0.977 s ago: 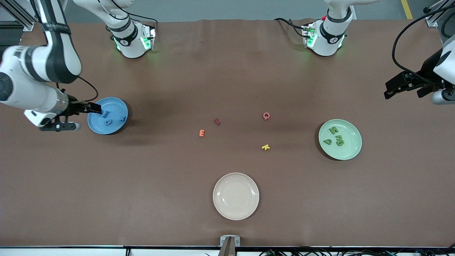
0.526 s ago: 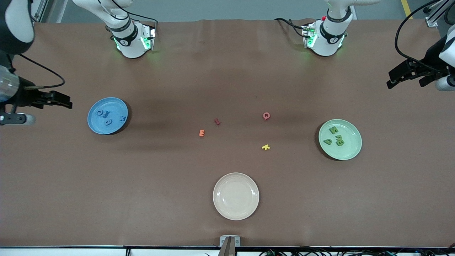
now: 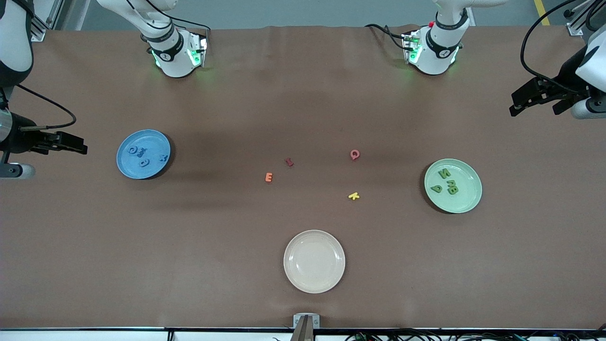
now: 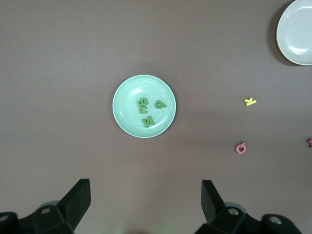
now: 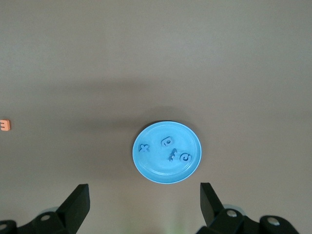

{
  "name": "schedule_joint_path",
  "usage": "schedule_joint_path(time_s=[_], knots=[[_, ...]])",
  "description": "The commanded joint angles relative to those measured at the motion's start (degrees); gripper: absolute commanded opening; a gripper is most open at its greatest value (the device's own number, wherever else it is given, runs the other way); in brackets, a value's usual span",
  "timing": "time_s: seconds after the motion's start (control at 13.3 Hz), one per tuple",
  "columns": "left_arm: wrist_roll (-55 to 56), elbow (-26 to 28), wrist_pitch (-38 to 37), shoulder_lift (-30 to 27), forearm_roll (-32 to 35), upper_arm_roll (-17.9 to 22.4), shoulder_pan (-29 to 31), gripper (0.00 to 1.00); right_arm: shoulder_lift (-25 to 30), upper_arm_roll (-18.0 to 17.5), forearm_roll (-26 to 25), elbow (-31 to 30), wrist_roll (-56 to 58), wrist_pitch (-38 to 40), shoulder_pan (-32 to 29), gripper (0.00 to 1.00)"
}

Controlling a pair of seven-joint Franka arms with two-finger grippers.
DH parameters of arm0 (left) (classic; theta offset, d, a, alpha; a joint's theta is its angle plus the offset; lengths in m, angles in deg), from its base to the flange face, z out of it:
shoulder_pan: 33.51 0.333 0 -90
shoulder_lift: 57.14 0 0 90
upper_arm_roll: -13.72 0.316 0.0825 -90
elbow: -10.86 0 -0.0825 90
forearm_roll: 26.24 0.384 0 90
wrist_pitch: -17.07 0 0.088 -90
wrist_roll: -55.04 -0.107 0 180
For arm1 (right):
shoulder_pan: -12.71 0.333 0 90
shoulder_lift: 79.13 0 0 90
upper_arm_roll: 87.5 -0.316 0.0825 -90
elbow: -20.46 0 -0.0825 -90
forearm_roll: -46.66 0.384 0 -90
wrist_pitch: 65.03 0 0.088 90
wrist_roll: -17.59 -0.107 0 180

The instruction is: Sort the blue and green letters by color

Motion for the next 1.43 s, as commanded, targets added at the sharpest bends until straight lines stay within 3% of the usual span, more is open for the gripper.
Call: schedule_joint_path(time_s=[0.0, 0.68, 0.9, 1.35], knots=[[0.0, 0.6, 0.1, -0.3, -0.1, -0.1, 0.1, 1.00, -0.6, -0.3, 0.2, 2.4, 0.3, 1.3, -1.0, 1.00], [-0.6, 0.5, 0.2, 0.0, 0.0, -0.1, -0.2, 1.00, 2.3, -0.8, 0.6, 1.4, 0.4, 4.6, -1.4, 1.00], [-0.6, 0.3, 0.2, 0.0, 0.0, -0.2, -0.4, 1.00, 5.3, -0.8, 1.7, -1.9, 0.4, 4.2, -1.6, 1.00], [-0.7, -0.2, 0.2, 0.3, 0.2, -0.2, -0.5, 1.00, 9.5, 2.1, 2.3, -5.9, 0.5, 3.2, 1.6, 1.00]])
